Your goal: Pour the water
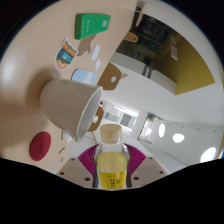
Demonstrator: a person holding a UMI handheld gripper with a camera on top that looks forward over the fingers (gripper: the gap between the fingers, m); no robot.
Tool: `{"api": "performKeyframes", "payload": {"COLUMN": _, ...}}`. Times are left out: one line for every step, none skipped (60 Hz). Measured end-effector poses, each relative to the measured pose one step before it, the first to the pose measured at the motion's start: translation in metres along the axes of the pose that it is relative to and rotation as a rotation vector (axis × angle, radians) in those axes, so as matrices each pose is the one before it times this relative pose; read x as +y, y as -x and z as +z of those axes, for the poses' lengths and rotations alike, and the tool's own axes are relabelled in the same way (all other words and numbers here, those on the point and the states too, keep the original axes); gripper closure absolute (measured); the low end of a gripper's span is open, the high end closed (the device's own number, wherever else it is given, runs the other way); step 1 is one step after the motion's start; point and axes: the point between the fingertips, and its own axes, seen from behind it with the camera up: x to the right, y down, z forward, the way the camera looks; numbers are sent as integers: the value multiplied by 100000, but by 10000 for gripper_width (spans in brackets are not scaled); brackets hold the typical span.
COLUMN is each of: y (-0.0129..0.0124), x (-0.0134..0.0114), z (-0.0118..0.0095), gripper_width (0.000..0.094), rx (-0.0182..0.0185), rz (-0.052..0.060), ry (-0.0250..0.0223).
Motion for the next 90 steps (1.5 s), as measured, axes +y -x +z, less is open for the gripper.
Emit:
{"api": "performKeyframes", "payload": {"y": 50, "x": -277, "z": 55, "gripper_width": 552, "rx": 392, "rz": -3119, "ry": -386}}
{"api": "performKeyframes", "payload": {"y": 72, "x": -200, "z": -1, "gripper_width": 551, "rx": 295, "rz": -2873, "ry": -354}}
{"api": "performKeyframes", "payload": {"y": -19, "x": 356, "z": -461, "gripper_width": 551, "rx": -97, "rz": -2853, "ry": -267}}
{"api": "performKeyframes", "payload": {"y": 69, "x": -530, "z": 584, "gripper_width": 551, "rx": -354, "rz": -2542, "ry": -159}}
{"api": "performKeyframes", "payload": {"y": 82, "x": -84, "z": 18, "gripper_width": 553, "rx": -77, "rz": -2266, "ry": 76}}
{"api": "performKeyframes", "payload": {"y": 107, "x": 36, "z": -9, "gripper_width": 551, "rx": -61, "rz": -1844, "ry": 306}}
{"api": "performKeyframes", "payload": {"y": 95, "x": 125, "z": 2, "gripper_width": 553, "rx": -128, "rz": -1580, "ry": 550}}
{"api": "performKeyframes", "payload": {"y": 83, "x": 117, "z": -13, "gripper_width": 541, "rx": -183, "rz": -1428, "ry": 535}}
{"api": "performKeyframes", "payload": {"y": 50, "x": 27, "z": 4, "gripper_width": 538, "rx": -26, "rz": -1127, "ry": 117}}
{"api": "performKeyframes", "payload": {"y": 3, "x": 15, "z": 11, "gripper_width": 538, "rx": 28, "rz": -965, "ry": -63}}
{"api": "performKeyframes", "payload": {"y": -18, "x": 24, "z": 7, "gripper_width": 537, "rx": 187, "rz": -540, "ry": 19}}
{"api": "performKeyframes", "payload": {"y": 2, "x": 64, "z": 7, "gripper_width": 538, "rx": -10, "rz": -458, "ry": 228}}
{"api": "performKeyframes", "payload": {"y": 54, "x": 20, "z": 51, "gripper_width": 538, "rx": -160, "rz": -373, "ry": 172}}
{"api": "performKeyframes", "payload": {"y": 56, "x": 783, "z": -993, "gripper_width": 541, "rx": -422, "rz": -277, "ry": -150}}
{"api": "performKeyframes", "payload": {"y": 5, "x": -826, "z": 1217, "gripper_width": 540, "rx": -690, "rz": 200, "ry": -4}}
{"api": "performKeyframes", "payload": {"y": 40, "x": -27, "z": 98, "gripper_width": 540, "rx": -320, "rz": 300, "ry": 172}}
{"api": "performKeyframes", "payload": {"y": 30, "x": 15, "z": 3, "gripper_width": 540, "rx": -234, "rz": 532, "ry": 109}}
{"api": "performKeyframes", "payload": {"y": -56, "x": -12, "z": -7, "gripper_width": 541, "rx": -54, "rz": 766, "ry": -58}}
{"api": "performKeyframes", "payload": {"y": -127, "x": -56, "z": -5, "gripper_width": 541, "rx": 218, "rz": 1081, "ry": -151}}
{"api": "performKeyframes", "payload": {"y": -172, "x": -101, "z": 36, "gripper_width": 539, "rx": 355, "rz": 1431, "ry": -238}}
{"api": "performKeyframes", "payload": {"y": -302, "x": 625, "z": -827, "gripper_width": 539, "rx": 977, "rz": 1685, "ry": -152}}
{"api": "performKeyframes", "payload": {"y": -190, "x": -231, "z": 378, "gripper_width": 540, "rx": 330, "rz": 2485, "ry": -308}}
{"api": "performKeyframes", "payload": {"y": -287, "x": -51, "z": 178, "gripper_width": 539, "rx": 646, "rz": 2895, "ry": -25}}
{"api": "performKeyframes", "payload": {"y": -357, "x": 127, "z": 127, "gripper_width": 540, "rx": 716, "rz": 3532, "ry": 274}}
{"api": "performKeyframes", "payload": {"y": -593, "x": 195, "z": 69, "gripper_width": 539, "rx": -1, "rz": 3261, "ry": 223}}
{"api": "performKeyframes", "payload": {"y": -428, "x": 260, "z": 85, "gripper_width": 540, "rx": 729, "rz": 4597, "ry": 462}}
{"api": "performKeyframes", "payload": {"y": -434, "x": 270, "z": 84, "gripper_width": 541, "rx": 583, "rz": 4882, "ry": 447}}
{"api": "performKeyframes", "payload": {"y": -456, "x": 313, "z": 106, "gripper_width": 540, "rx": 494, "rz": 5102, "ry": 424}}
{"api": "performKeyframes", "payload": {"y": -491, "x": 365, "z": 109, "gripper_width": 539, "rx": 650, "rz": 5293, "ry": 585}}
{"api": "performKeyframes", "payload": {"y": -567, "x": 487, "z": 100, "gripper_width": 542, "rx": 958, "rz": 5395, "ry": 937}}
{"api": "performKeyframes", "payload": {"y": -629, "x": 585, "z": 103, "gripper_width": 541, "rx": 1205, "rz": 5539, "ry": 1330}}
{"api": "performKeyframes", "payload": {"y": -559, "x": 896, "z": -345, "gripper_width": 541, "rx": 2745, "rz": 6757, "ry": 1124}}
{"api": "performKeyframes", "payload": {"y": -821, "x": 333, "z": 319, "gripper_width": 541, "rx": -682, "rz": 5442, "ry": 1332}}
{"api": "performKeyframes", "payload": {"y": -352, "x": 530, "z": 139, "gripper_width": 540, "rx": 299, "rz": 7941, "ry": 1267}}
{"api": "performKeyframes", "payload": {"y": -195, "x": 451, "z": 72, "gripper_width": 541, "rx": -286, "rz": 8900, "ry": 1008}}
{"api": "performKeyframes", "payload": {"y": -140, "x": 213, "z": -19, "gripper_width": 541, "rx": -823, "rz": 9624, "ry": 608}}
{"api": "performKeyframes", "payload": {"y": 37, "x": 304, "z": -95, "gripper_width": 540, "rx": -1260, "rz": 9814, "ry": 476}}
{"api": "performKeyframes", "payload": {"y": 117, "x": 321, "z": 79, "gripper_width": 542, "rx": -1364, "rz": 10133, "ry": 550}}
{"api": "performKeyframes", "payload": {"y": 221, "x": 780, "z": -155, "gripper_width": 541, "rx": -444, "rz": 11453, "ry": 1253}}
{"api": "performKeyframes", "payload": {"y": -39, "x": 42, "z": 107, "gripper_width": 540, "rx": -2121, "rz": 9137, "ry": 899}}
{"api": "performKeyframes", "payload": {"y": -30, "x": 440, "z": -27, "gripper_width": 539, "rx": -741, "rz": 10508, "ry": 939}}
{"api": "performKeyframes", "payload": {"y": -545, "x": 927, "z": -730, "gripper_width": 539, "rx": 2682, "rz": 12033, "ry": -1566}}
{"api": "performKeyframes", "payload": {"y": -12, "x": 29, "z": 43, "gripper_width": 539, "rx": -3332, "rz": 7662, "ry": 2001}}
{"api": "performKeyframes", "payload": {"y": -160, "x": 329, "z": -19, "gripper_width": 538, "rx": -2183, "rz": 8205, "ry": 948}}
{"api": "performKeyframes", "payload": {"y": 263, "x": 1000, "z": 106, "gripper_width": 537, "rx": -1465, "rz": 9351, "ry": 1156}}
{"api": "performKeyframes", "payload": {"y": -50, "x": -32, "z": -6, "gripper_width": 540, "rx": -1801, "rz": 4995, "ry": 325}}
{"api": "performKeyframes", "payload": {"y": 119, "x": 1220, "z": 210, "gripper_width": 540, "rx": -1165, "rz": 8118, "ry": 1142}}
{"api": "performKeyframes", "payload": {"y": 8, "x": 80, "z": -248, "gripper_width": 540, "rx": -1609, "rz": 3672, "ry": 994}}
{"api": "performKeyframes", "payload": {"y": 280, "x": 1263, "z": 127, "gripper_width": 540, "rx": -1521, "rz": 7049, "ry": 1480}}
{"api": "performKeyframes", "payload": {"y": 248, "x": 758, "z": 153, "gripper_width": 540, "rx": -2104, "rz": 4672, "ry": 1577}}
{"api": "performKeyframes", "payload": {"y": 761, "x": 1880, "z": -438, "gripper_width": 540, "rx": 234, "rz": 6454, "ry": -1040}}
{"api": "performKeyframes", "payload": {"y": 297, "x": 76, "z": 597, "gripper_width": 541, "rx": -3036, "rz": 1280, "ry": 3229}}
{"api": "performKeyframes", "payload": {"y": -99, "x": 573, "z": 248, "gripper_width": 540, "rx": -1412, "rz": 3157, "ry": 1036}}
{"api": "performKeyframes", "payload": {"y": -172, "x": 263, "z": -25, "gripper_width": 540, "rx": -503, "rz": 2253, "ry": -77}}
{"api": "performKeyframes", "payload": {"y": -264, "x": 17, "z": -89, "gripper_width": 540, "rx": -260, "rz": 1429, "ry": -564}}
{"api": "performKeyframes", "payload": {"y": -125, "x": -378, "z": -98, "gripper_width": 541, "rx": -217, "rz": -103, "ry": -621}}
{"api": "performKeyframes", "payload": {"y": -73, "x": 692, "z": 144, "gripper_width": 540, "rx": -432, "rz": 1055, "ry": -373}}
{"api": "performKeyframes", "payload": {"y": -131, "x": -213, "z": -126, "gripper_width": 541, "rx": -225, "rz": -924, "ry": 89}}
{"api": "performKeyframes", "payload": {"y": -124, "x": 359, "z": 13, "gripper_width": 541, "rx": -185, "rz": -16, "ry": 483}}
{"api": "performKeyframes", "payload": {"y": -50, "x": 399, "z": 26, "gripper_width": 541, "rx": -348, "rz": 107, "ry": 679}}
{"api": "performKeyframes", "payload": {"y": 838, "x": 2255, "z": 460, "gripper_width": 541, "rx": -451, "rz": 1851, "ry": -28}}
{"api": "performKeyframes", "payload": {"y": -343, "x": -627, "z": -254, "gripper_width": 541, "rx": -883, "rz": -246, "ry": 739}}
{"api": "performKeyframes", "payload": {"y": 164, "x": 101, "z": 81, "gripper_width": 541, "rx": -879, "rz": 145, "ry": 170}}
{"api": "performKeyframes", "payload": {"y": 53, "x": 129, "z": 86, "gripper_width": 540, "rx": -763, "rz": 42, "ry": 295}}
{"api": "performKeyframes", "payload": {"y": -36, "x": 265, "z": 99, "gripper_width": 541, "rx": -152, "rz": -144, "ry": 647}}
{"api": "performKeyframes", "payload": {"y": -244, "x": 225, "z": 95, "gripper_width": 540, "rx": 567, "rz": -320, "ry": 730}}
{"api": "performKeyframes", "payload": {"y": -357, "x": 207, "z": 101, "gripper_width": 539, "rx": 928, "rz": -583, "ry": 599}}
{"api": "performKeyframes", "payload": {"y": -609, "x": 409, "z": 198, "gripper_width": 539, "rx": 530, "rz": -730, "ry": 537}}
{"api": "performKeyframes", "payload": {"y": 108, "x": 709, "z": 361, "gripper_width": 540, "rx": 547, "rz": -743, "ry": 368}}
{"api": "performKeyframes", "payload": {"y": -236, "x": 446, "z": 61, "gripper_width": 539, "rx": 140, "rz": -949, "ry": 1299}}
{"api": "performKeyframes", "payload": {"y": -121, "x": 471, "z": -354, "gripper_width": 532, "rx": -161, "rz": -1007, "ry": 206}}
{"api": "performKeyframes", "payload": {"y": -10, "x": -755, "z": 18, "gripper_width": 537, "rx": -543, "rz": 235, "ry": -3050}}
{"api": "performKeyframes", "payload": {"y": 106, "x": 346, "z": -121, "gripper_width": 536, "rx": -553, "rz": -15, "ry": 1049}}
{"api": "performKeyframes", "payload": {"y": -20, "x": -184, "z": -99, "gripper_width": 539, "rx": -161, "rz": 307, "ry": -546}}
{"api": "performKeyframes", "payload": {"y": -37, "x": 62, "z": -81, "gripper_width": 539, "rx": -209, "rz": 210, "ry": 547}}
{"api": "performKeyframes", "payload": {"y": -855, "x": -660, "z": -305, "gripper_width": 539, "rx": -599, "rz": 148, "ry": 1210}}
{"api": "performKeyframes", "payload": {"y": 841, "x": 587, "z": 590, "gripper_width": 539, "rx": -79, "rz": 163, "ry": 29}}
{"api": "performKeyframes", "payload": {"y": -28, "x": 44, "z": -7, "gripper_width": 539, "rx": -121, "rz": 1, "ry": 257}}
{"api": "performKeyframes", "payload": {"y": 6, "x": 73, "z": -29, "gripper_width": 538, "rx": -102, "rz": 77, "ry": 469}}
{"api": "performKeyframes", "payload": {"y": -44, "x": -65, "z": 57, "gripper_width": 539, "rx": 51, "rz": 250, "ry": -38}}
{"api": "performKeyframes", "payload": {"y": -9, "x": 63, "z": 69, "gripper_width": 539, "rx": 89, "rz": 30, "ry": 465}}
{"api": "performKeyframes", "payload": {"y": 23, "x": -89, "z": 65, "gripper_width": 537, "rx": 58, "rz": -35, "ry": -83}}
{"api": "performKeyframes", "payload": {"y": 6, "x": 102, "z": 46, "gripper_width": 530, "rx": 98, "rz": -310, "ry": 426}}
{"api": "performKeyframes", "payload": {"y": -550, "x": -630, "z": -564, "gripper_width": 520, "rx": -84, "rz": -524, "ry": 271}}
{"api": "performKeyframes", "payload": {"y": 515, "x": 305, "z": 293, "gripper_width": 506, "rx": -22, "rz": -347, "ry": 56}}
{"api": "performKeyframes", "payload": {"y": 147, "x": 112, "z": 126, "gripper_width": 488, "rx": -77, "rz": -365, "ry": 358}}
{"api": "performKeyframes", "payload": {"y": 119, "x": 31, "z": 66, "gripper_width": 466, "rx": -186, "rz": -285, "ry": 206}}
{"api": "performKeyframes", "payload": {"y": 72, "x": 59, "z": 41, "gripper_width": 451, "rx": -173, "rz": -223, "ry": 306}}
{"api": "performKeyframes", "payload": {"y": 180, "x": 128, "z": 23, "gripper_width": 430, "rx": -350, "rz": -428, "ry": 578}}
{"api": "performKeyframes", "payload": {"y": 161, "x": 71, "z": 15, "gripper_width": 414, "rx": -438, "rz": -495, "ry": 545}}
